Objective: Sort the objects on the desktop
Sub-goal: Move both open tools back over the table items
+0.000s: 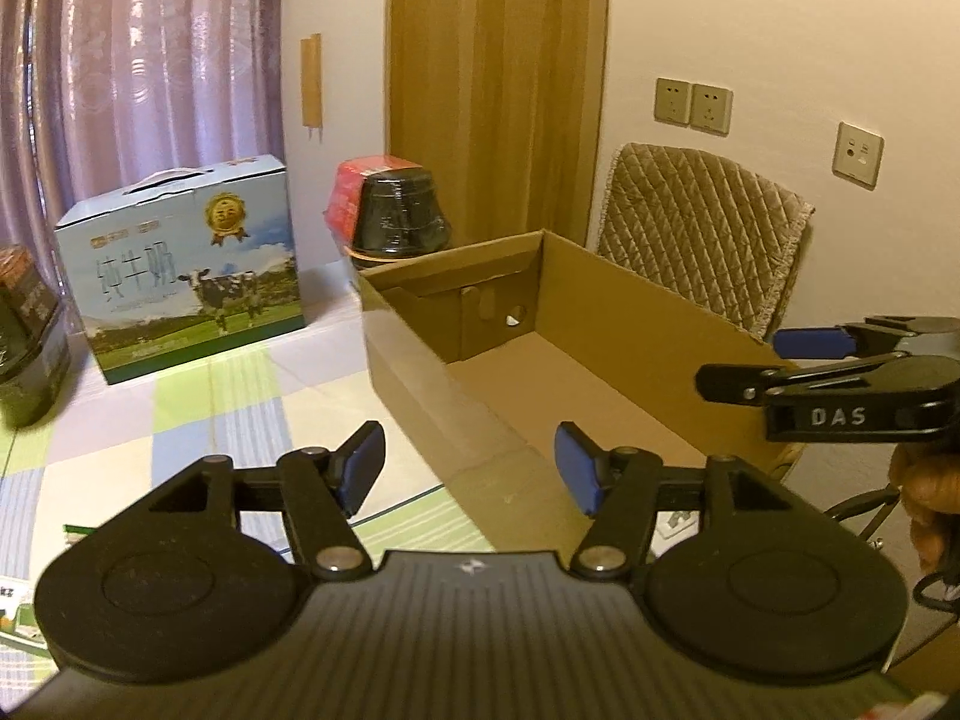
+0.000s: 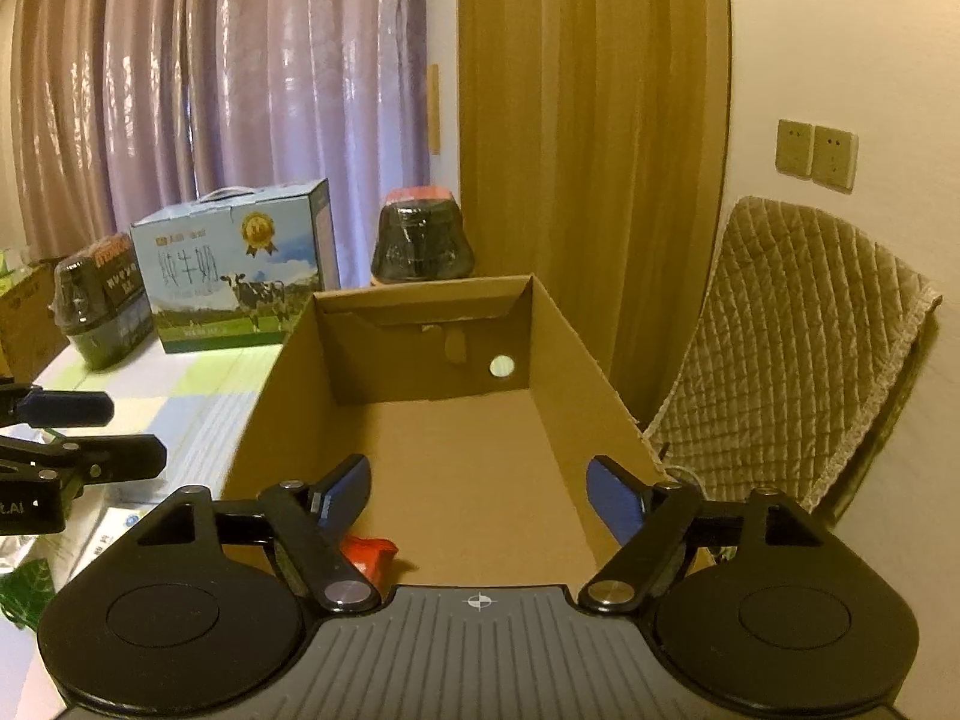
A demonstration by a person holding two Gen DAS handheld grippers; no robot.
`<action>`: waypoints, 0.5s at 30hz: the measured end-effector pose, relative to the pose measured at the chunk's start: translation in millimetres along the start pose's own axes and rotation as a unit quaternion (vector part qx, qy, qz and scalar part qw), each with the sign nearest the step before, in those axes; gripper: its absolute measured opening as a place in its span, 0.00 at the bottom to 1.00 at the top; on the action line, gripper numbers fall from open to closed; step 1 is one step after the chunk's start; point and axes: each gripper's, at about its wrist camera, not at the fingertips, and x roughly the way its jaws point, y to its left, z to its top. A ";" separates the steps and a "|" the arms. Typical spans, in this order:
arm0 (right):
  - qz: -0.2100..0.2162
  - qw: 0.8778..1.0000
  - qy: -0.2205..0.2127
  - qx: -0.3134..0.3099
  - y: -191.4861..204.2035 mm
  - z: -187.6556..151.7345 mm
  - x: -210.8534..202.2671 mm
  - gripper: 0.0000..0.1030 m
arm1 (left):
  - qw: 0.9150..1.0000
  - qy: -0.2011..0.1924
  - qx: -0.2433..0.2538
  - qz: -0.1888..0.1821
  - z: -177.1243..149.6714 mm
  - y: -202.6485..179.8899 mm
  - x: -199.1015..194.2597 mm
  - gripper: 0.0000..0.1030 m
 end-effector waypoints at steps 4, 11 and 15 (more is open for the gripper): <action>0.014 1.000 -0.013 -0.001 13.3 9.7 -11.2 0.78 | 1.000 -0.003 -0.010 0.017 1.4 19.6 -14.5 0.60; 0.061 0.997 -0.040 0.003 51.4 32.7 -35.4 0.81 | 0.995 -0.020 -0.033 0.088 0.7 68.9 -56.5 0.69; 0.095 0.994 -0.045 -0.005 83.5 39.1 -45.1 0.82 | 0.991 -0.020 -0.046 0.123 -6.3 94.9 -83.4 0.77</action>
